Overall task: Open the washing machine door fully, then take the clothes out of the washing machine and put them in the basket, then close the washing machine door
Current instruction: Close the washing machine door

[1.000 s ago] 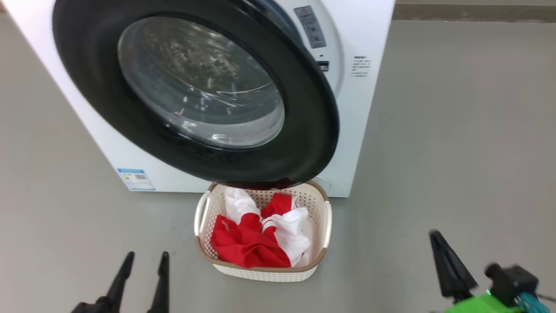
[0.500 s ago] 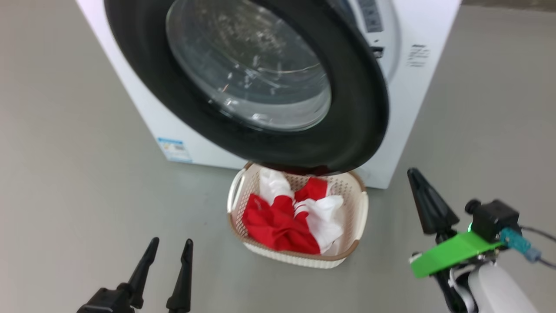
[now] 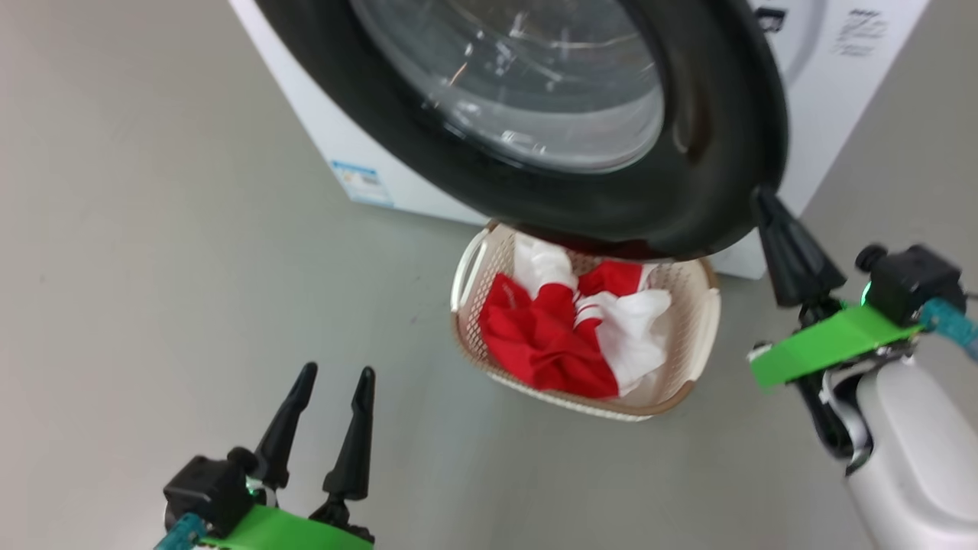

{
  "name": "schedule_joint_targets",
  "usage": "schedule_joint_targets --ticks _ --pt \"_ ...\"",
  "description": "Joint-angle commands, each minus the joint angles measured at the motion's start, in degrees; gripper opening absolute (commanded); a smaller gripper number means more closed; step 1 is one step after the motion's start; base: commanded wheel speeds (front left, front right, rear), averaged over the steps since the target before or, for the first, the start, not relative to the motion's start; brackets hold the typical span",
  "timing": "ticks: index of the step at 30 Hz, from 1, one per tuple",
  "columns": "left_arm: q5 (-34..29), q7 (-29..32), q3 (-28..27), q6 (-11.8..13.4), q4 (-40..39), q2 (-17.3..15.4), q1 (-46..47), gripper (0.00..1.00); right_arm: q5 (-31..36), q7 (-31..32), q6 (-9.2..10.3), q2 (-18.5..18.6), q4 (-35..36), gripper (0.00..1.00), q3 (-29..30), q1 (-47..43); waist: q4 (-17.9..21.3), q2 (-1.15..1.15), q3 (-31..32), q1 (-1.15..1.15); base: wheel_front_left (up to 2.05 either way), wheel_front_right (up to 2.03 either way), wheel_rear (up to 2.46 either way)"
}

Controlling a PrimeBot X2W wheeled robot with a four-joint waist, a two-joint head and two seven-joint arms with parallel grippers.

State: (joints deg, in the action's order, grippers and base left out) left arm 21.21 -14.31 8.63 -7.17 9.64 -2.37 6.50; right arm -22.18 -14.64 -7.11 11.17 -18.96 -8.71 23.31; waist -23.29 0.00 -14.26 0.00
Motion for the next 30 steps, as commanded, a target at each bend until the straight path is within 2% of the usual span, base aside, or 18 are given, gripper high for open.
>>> schedule_joint_targets --ticks 1,7,30 --pt "0.61 -0.69 -1.51 -0.32 -1.67 -0.52 1.84 1.0 -0.28 -0.36 -0.37 0.32 1.11 0.0 -1.24 2.02 -2.52 0.0 -3.03 0.0 0.0 0.0 0.0" --pt "2.1 -0.69 -0.34 -0.32 -2.15 -0.52 3.21 1.0 -0.25 -0.36 -0.37 1.54 0.92 0.0 -0.82 5.63 -3.65 0.0 -5.5 0.0 0.0 0.0 0.0" --pt "5.93 -0.69 2.89 -0.3 -3.57 -0.51 8.35 1.0 0.67 -0.36 -0.37 3.3 0.26 0.0 7.87 18.79 -5.98 0.0 -14.25 0.0 0.0 0.0 0.0"
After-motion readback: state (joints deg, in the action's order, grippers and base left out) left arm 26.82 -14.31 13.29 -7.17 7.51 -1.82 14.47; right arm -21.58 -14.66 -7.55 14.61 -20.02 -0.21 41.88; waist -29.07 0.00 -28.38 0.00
